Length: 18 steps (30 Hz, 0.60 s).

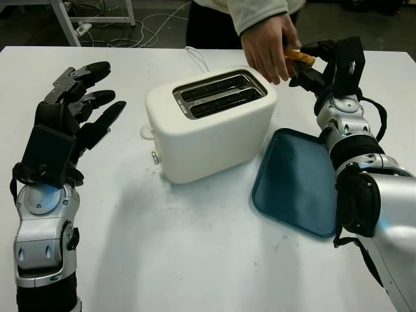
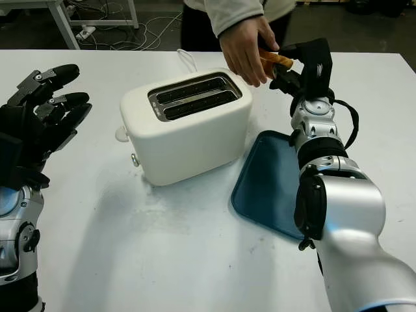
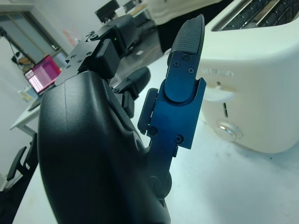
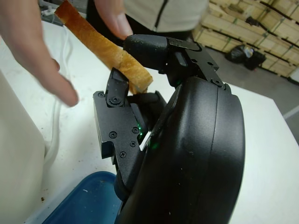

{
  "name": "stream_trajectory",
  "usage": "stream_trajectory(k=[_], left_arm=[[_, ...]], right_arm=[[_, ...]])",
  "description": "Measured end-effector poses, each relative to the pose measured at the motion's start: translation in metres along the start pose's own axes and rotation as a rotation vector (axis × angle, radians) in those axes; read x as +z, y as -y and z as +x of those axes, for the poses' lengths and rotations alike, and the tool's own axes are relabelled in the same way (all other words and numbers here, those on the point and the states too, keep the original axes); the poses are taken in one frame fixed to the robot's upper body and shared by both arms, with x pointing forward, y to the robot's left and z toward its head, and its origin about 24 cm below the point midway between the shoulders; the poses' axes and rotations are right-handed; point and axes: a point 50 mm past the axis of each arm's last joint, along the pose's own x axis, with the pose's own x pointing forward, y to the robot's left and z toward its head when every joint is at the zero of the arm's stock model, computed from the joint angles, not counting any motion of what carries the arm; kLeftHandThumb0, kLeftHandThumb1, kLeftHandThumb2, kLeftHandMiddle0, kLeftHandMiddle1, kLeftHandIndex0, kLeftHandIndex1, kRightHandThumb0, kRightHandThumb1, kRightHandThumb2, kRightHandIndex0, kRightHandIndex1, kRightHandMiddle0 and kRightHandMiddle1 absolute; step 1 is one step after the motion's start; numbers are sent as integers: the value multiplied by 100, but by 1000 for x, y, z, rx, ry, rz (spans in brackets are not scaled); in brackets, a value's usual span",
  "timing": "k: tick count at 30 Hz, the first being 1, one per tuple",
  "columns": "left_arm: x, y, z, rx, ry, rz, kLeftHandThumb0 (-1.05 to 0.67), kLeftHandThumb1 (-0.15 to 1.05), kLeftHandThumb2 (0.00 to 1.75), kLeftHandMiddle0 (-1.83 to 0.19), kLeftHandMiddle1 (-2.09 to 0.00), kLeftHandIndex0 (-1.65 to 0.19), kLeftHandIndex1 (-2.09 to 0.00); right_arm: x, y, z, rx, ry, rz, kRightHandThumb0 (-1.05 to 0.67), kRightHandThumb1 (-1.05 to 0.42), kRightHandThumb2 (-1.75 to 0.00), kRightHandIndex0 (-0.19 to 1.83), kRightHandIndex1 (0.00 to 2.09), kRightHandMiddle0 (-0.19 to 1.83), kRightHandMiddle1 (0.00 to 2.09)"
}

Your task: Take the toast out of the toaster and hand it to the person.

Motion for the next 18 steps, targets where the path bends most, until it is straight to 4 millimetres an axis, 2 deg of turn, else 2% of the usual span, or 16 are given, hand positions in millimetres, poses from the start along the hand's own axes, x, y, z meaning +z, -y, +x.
stream_trajectory(k=[14,18], left_arm=[[0,0,0,0,1,1,-56,89,0,-25,-92,-37,-55],[0,0,0,0,1,1,-57,89,0,-24,-92,-36,-56]], right_arm=[[0,-1,0,20,1,-1,-13,-92,-45,75,175,39,175],[1,-4,0,105,2,-36,-19,-92,-47,80,175,50,175]])
